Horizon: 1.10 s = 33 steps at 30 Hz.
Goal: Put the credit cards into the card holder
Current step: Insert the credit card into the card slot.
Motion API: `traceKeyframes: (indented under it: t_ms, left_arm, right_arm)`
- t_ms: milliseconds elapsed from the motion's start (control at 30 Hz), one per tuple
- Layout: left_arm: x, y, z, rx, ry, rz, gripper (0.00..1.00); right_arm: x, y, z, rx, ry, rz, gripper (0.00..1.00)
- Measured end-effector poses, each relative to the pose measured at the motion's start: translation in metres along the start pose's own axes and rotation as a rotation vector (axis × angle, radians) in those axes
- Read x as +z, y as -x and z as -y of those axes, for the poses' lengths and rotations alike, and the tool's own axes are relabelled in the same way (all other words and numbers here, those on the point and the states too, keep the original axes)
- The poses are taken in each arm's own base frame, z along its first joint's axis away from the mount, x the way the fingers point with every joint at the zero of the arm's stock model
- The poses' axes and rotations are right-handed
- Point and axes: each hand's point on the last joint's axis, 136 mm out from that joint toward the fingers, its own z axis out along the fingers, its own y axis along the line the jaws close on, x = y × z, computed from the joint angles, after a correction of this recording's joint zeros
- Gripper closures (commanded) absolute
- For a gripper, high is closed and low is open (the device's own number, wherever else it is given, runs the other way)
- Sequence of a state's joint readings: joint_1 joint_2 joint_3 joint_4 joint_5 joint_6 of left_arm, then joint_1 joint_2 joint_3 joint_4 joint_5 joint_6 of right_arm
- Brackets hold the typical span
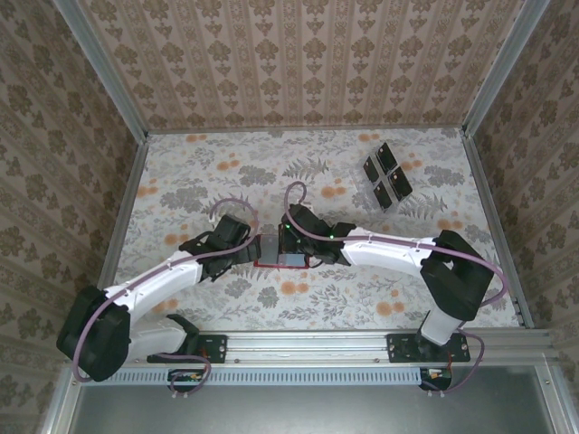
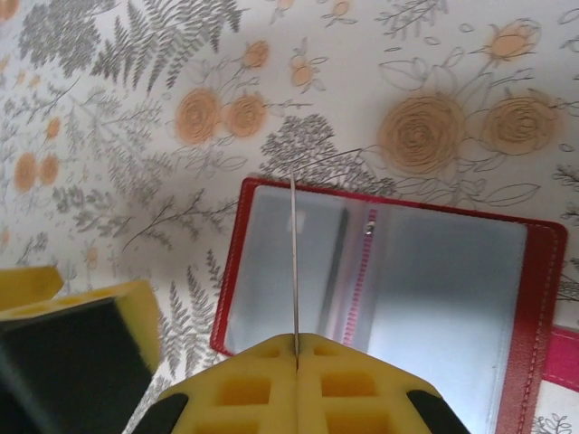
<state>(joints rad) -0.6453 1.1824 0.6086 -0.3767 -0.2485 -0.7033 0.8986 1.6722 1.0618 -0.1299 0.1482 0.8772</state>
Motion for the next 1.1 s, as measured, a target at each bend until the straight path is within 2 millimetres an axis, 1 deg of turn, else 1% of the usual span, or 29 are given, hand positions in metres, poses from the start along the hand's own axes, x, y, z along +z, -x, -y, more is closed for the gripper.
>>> traceKeyframes:
  t_ms: [100,267,433,567,667,867,1100]
  left_arm:
    - [0.000,0.000,0.000,0.000,0.000,0.000,0.00]
    - [0.000,0.000,0.000,0.000,0.000,0.000,0.00]
    - [0.000,0.000,0.000,0.000,-0.001,0.000,0.00]
    - [0.000,0.000,0.000,0.000,-0.001,0.000,0.00]
    - [0.000,0.000,0.000,0.000,-0.001,0.000,0.00]
    - [0.000,-0.001,0.002,0.001,-0.008,-0.005,0.00]
    - [-0.001,-0.003,0.009,0.013,-0.029,-0.015,0.00]
  right_arm:
    - [0.003,-0.001,0.007,0.024,-0.021,0.011,1.00]
    - [0.010,-0.005,0.011,0.049,-0.032,0.009,1.00]
    - [0.021,-0.018,0.023,0.062,-0.062,-0.017,1.00]
    - [0.024,-0.027,0.033,0.063,-0.081,-0.035,1.00]
    - [0.025,-0.027,0.034,0.065,-0.078,-0.033,1.00]
    - [0.025,-0.030,0.050,0.068,-0.086,-0.050,1.00]
    - [0.021,-0.022,0.065,0.040,-0.085,-0.064,1.00]
